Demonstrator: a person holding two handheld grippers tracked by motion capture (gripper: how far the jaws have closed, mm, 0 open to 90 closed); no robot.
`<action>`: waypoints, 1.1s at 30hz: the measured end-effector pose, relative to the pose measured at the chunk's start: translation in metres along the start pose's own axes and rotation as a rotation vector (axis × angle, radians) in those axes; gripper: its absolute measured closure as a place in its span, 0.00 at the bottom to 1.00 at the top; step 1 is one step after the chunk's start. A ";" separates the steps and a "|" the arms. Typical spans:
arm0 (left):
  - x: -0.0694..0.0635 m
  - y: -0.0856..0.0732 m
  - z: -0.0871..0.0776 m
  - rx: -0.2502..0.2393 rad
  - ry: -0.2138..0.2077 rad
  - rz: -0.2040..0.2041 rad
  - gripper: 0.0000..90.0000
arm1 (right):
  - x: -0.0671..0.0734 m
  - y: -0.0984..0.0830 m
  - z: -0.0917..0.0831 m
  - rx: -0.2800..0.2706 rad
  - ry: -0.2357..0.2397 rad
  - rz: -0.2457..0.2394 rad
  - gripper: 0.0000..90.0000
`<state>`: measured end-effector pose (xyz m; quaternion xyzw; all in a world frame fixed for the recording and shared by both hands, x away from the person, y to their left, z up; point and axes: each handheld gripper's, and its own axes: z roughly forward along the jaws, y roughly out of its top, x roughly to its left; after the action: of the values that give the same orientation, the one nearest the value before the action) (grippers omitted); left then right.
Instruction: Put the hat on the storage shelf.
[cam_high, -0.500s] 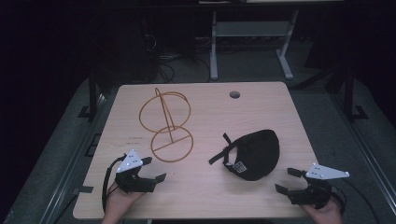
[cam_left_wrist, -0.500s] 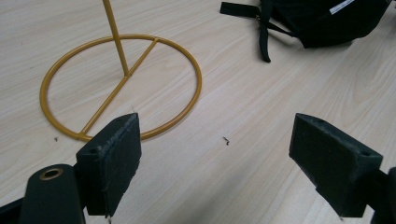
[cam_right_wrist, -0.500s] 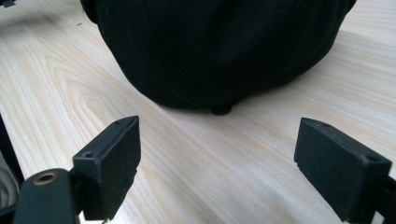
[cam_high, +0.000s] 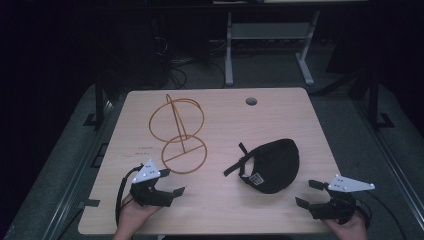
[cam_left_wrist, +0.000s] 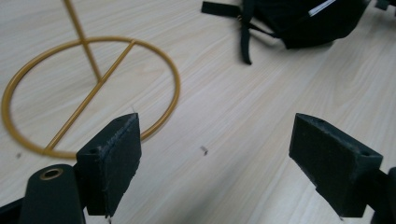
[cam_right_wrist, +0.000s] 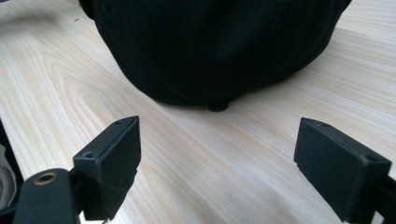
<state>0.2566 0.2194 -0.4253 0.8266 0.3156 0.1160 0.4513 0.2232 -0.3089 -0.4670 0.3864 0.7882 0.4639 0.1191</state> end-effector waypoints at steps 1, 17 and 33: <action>-0.001 0.002 0.001 0.004 -0.006 0.010 0.18 | 0.000 0.000 0.000 0.005 -0.001 -0.006 0.16; -0.034 0.047 0.029 0.031 -0.124 0.122 0.19 | -0.002 -0.002 -0.003 0.004 -0.008 0.008 0.16; -0.074 0.099 0.068 0.046 -0.227 0.251 0.19 | -0.003 -0.003 -0.006 -0.001 0.002 0.009 0.16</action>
<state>0.2726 0.0880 -0.3763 0.8773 0.1593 0.0700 0.4472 0.2206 -0.3154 -0.4669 0.3895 0.7864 0.4652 0.1160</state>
